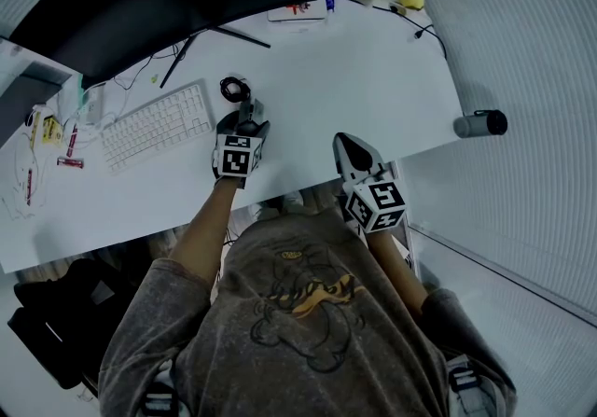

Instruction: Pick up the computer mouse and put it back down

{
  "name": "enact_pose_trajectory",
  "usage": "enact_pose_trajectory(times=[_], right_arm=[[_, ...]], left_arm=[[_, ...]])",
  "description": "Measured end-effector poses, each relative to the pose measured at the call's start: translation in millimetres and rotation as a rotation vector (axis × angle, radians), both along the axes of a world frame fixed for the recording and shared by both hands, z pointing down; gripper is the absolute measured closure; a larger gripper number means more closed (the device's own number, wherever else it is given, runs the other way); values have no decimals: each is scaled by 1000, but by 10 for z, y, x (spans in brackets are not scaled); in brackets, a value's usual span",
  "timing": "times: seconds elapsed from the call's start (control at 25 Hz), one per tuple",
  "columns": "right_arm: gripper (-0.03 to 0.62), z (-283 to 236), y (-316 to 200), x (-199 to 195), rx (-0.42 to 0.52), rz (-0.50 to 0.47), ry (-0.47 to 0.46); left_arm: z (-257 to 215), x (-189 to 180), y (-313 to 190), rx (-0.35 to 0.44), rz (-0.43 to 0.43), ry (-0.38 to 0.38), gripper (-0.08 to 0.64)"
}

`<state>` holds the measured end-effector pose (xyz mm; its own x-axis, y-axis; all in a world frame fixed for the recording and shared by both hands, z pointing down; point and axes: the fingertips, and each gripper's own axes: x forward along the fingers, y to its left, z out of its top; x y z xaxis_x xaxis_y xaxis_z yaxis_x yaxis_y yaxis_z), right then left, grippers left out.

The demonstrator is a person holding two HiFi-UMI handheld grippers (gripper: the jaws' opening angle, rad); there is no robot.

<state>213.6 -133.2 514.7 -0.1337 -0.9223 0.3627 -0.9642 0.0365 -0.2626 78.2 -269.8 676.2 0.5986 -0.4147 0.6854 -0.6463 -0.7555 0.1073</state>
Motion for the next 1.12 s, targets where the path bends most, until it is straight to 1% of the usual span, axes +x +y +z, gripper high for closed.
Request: enact_pose_trajectory(times=[0.2, 0.56, 0.8, 1.0, 1.12], right_arm=[[586, -7, 17, -2, -1, 1, 0], [586, 0, 0, -64, 13, -13, -5], [586, -31, -81, -141, 33, -40, -7], [586, -61, -155, -214, 50, -63, -9], [586, -78, -202, -289, 63, -81, -13]], left_arm=[[-12, -6, -5, 11, -2, -1, 219], [-366, -40, -70, 60, -15, 69, 218], [-821, -27, -108, 106, -14, 134, 219], [-1303, -85, -89, 156, -28, 216, 219], [-1586, -173, -62, 199, -37, 261, 219]])
